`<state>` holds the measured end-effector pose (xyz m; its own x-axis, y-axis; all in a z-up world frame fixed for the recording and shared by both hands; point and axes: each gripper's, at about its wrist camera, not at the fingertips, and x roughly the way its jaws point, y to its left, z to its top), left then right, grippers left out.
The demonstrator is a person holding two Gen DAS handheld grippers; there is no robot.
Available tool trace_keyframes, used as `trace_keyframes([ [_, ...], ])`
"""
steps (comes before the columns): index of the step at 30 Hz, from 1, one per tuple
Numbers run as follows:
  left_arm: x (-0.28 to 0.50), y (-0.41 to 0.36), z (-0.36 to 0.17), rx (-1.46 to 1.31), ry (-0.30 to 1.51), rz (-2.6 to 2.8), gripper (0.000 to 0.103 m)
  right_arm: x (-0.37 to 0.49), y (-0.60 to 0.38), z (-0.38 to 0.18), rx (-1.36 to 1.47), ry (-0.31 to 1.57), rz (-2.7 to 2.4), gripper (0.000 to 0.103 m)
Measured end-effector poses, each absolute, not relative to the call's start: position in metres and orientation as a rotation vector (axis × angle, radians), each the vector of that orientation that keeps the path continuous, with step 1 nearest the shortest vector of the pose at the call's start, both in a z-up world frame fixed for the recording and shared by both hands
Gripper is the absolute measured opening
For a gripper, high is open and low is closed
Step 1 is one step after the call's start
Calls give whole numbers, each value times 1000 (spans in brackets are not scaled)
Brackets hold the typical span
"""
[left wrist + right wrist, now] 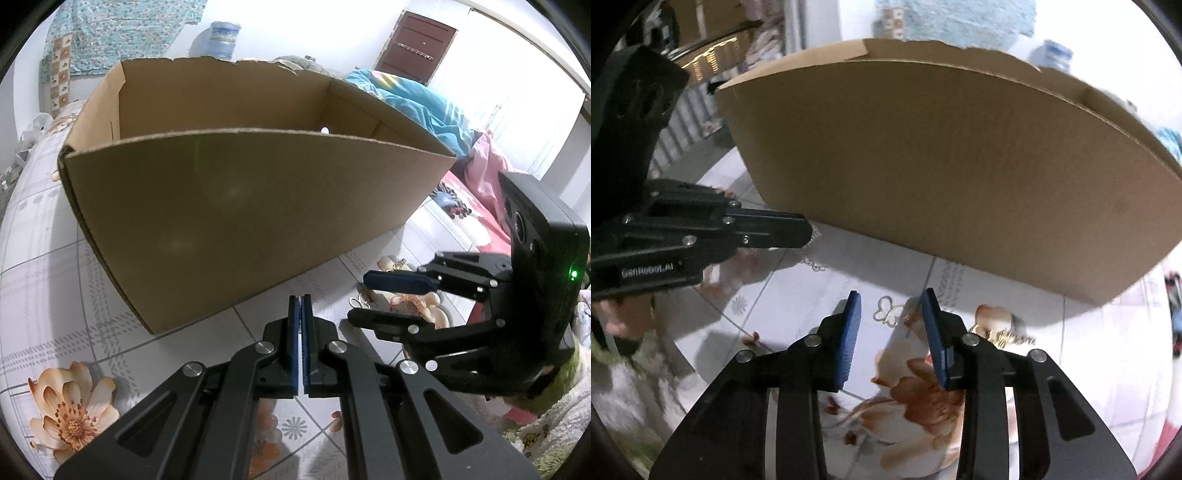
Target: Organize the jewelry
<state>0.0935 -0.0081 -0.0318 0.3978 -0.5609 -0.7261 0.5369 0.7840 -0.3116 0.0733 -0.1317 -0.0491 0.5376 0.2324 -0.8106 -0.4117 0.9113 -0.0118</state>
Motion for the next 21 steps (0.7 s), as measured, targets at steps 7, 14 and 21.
trace_keyframes([
  [7,94,-11,-34,-25,936,-696,1,83,-132,-46,-307,974,507,33],
  [14,95,-11,-34,-25,940,-689,1,88,-138,-41,-275,978,495,18],
  [21,96,-11,-33,-24,934,-686,1,79,-138,-38,-245,967,472,17],
])
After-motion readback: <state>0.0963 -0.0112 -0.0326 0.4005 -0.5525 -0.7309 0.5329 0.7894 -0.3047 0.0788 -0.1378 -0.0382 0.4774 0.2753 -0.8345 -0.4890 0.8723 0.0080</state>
